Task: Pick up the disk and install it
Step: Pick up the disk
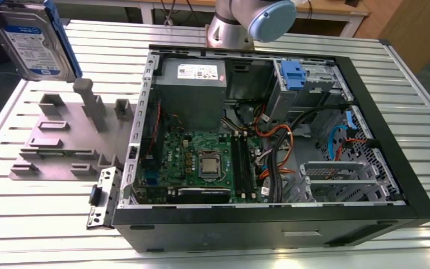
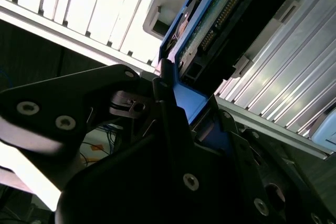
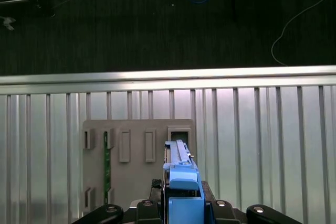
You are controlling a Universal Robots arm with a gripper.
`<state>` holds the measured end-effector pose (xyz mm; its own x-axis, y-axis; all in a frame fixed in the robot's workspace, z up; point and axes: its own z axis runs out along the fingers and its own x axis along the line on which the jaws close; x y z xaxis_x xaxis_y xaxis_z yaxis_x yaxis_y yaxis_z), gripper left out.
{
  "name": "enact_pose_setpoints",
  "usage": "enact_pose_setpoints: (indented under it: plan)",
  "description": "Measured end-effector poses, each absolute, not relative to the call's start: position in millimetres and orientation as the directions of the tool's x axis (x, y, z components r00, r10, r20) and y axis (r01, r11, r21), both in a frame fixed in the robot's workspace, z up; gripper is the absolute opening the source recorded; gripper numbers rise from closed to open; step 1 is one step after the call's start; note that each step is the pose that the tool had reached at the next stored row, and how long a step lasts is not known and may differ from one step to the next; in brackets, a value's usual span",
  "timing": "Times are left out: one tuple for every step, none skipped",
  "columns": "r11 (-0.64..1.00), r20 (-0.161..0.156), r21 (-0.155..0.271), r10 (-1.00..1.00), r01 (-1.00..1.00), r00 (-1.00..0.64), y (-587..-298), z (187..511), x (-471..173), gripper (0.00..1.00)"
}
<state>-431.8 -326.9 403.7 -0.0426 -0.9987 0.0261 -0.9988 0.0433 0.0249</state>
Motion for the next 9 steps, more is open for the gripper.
enact_pose_setpoints:
  plan:
    - [0.043, 0.026, 0.025, -0.999, -0.999, -0.043, -326.9, 404.7, -431.7, 0.36]
    - [0.043, 0.026, 0.025, -0.999, -0.999, -0.043, -326.9, 405.5, -431.8, 0.36]
    - [0.043, 0.026, 0.025, -0.999, -0.999, -0.043, -326.9, 406.0, -431.8, 0.36]
    - [0.043, 0.026, 0.025, -0.999, -0.999, -0.043, -326.9, 406.6, -431.8, 0.36]
    - [0.043, 0.026, 0.025, -0.999, -0.999, -0.043, -326.9, 407.1, -431.8, 0.36]
    - [0.043, 0.026, 0.025, -0.999, -0.999, -0.043, -326.9, 407.7, -431.7, 0.36]
    - [0.043, 0.026, 0.025, -0.999, -0.999, -0.043, -326.9, 408.5, -431.7, 0.36]
    - [0.043, 0.026, 0.025, -0.999, -0.999, -0.043, -326.9, 409.2, -431.7, 0.36]
    - [0.043, 0.026, 0.025, -0.999, -0.999, -0.043, -326.9, 409.6, -431.7, 0.36]
